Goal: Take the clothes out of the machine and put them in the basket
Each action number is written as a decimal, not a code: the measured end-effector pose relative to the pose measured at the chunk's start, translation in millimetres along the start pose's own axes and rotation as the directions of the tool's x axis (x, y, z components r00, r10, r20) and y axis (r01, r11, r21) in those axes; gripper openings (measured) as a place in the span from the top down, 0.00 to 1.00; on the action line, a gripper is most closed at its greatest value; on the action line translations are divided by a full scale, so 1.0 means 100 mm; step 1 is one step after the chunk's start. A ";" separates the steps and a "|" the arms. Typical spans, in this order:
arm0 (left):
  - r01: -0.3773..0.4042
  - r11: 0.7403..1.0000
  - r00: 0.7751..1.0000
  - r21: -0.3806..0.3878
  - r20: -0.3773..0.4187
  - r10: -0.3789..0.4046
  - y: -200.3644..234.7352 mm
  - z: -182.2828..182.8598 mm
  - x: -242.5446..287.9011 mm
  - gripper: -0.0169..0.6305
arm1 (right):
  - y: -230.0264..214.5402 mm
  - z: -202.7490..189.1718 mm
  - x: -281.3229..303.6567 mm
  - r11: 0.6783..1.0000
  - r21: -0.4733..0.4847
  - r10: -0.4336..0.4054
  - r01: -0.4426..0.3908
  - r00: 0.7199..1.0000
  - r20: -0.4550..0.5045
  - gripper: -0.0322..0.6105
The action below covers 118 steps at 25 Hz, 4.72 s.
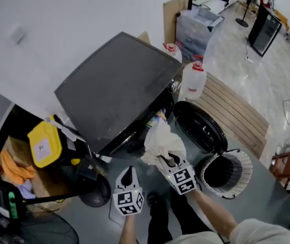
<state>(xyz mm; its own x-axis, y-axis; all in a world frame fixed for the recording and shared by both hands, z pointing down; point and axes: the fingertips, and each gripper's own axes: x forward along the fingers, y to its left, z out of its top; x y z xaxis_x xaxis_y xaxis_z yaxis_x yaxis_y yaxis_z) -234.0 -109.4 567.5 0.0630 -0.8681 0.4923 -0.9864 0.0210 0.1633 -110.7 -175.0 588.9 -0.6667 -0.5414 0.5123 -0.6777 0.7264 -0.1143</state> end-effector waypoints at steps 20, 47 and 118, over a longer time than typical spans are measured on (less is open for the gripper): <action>0.059 0.994 0.992 0.091 0.105 -0.069 -1.00 1.57 -1.09 0.95 | 0.03 1.41 -2.17 0.997 0.002 -0.071 0.072 0.983 0.170 0.79; 0.743 0.584 0.648 0.326 -0.134 -0.750 -3.60 1.23 -1.33 0.95 | -0.52 0.46 -4.70 0.630 0.314 -0.764 0.711 0.640 0.082 0.79; 0.423 0.890 0.894 0.173 -0.238 -0.379 -3.66 0.37 -0.51 0.95 | -1.99 -1.34 -3.74 0.862 0.255 -0.396 0.438 0.896 -0.201 0.90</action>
<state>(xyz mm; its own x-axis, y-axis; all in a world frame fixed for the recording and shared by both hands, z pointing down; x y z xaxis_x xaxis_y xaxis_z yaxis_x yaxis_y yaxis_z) 118.5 -91.3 451.1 0.4662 -0.6663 0.5820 -0.8771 -0.4343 0.2053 315.1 -60.6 534.3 -0.2667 -0.6875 0.6755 -0.9554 0.2808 -0.0914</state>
